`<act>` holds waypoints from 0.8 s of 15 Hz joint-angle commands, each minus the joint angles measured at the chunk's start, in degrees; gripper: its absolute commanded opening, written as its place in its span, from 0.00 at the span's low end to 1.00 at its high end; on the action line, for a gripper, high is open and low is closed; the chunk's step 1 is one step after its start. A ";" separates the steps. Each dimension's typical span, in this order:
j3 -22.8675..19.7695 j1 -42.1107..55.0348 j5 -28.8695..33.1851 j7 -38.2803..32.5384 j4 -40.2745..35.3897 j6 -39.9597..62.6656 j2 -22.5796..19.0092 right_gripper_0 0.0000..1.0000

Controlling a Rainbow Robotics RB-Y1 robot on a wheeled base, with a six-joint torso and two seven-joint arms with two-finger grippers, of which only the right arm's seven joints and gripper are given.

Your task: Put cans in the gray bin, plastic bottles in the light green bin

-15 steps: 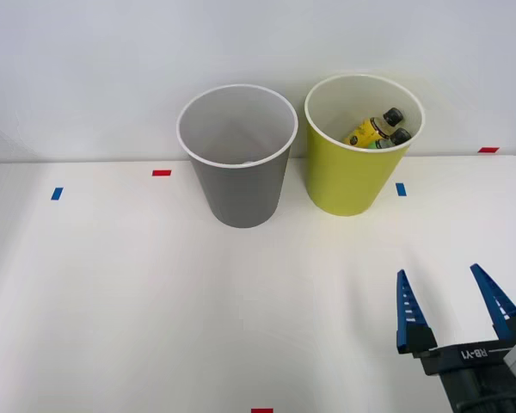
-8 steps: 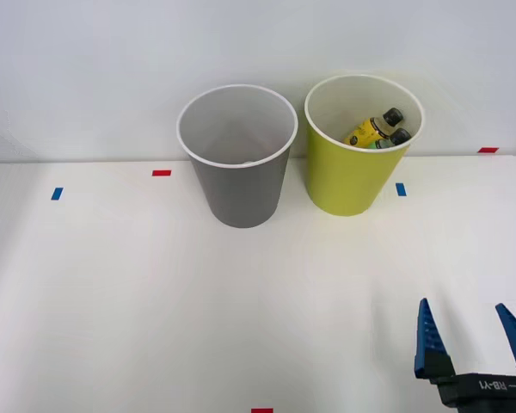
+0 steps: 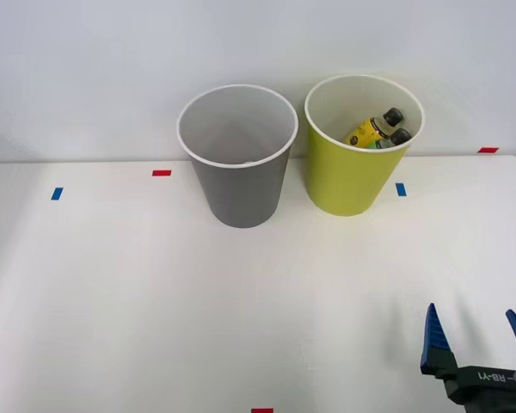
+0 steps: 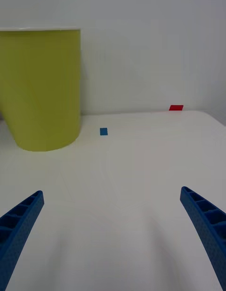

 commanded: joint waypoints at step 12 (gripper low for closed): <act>0.15 1.84 20.84 -18.07 10.10 -19.11 3.32 1.00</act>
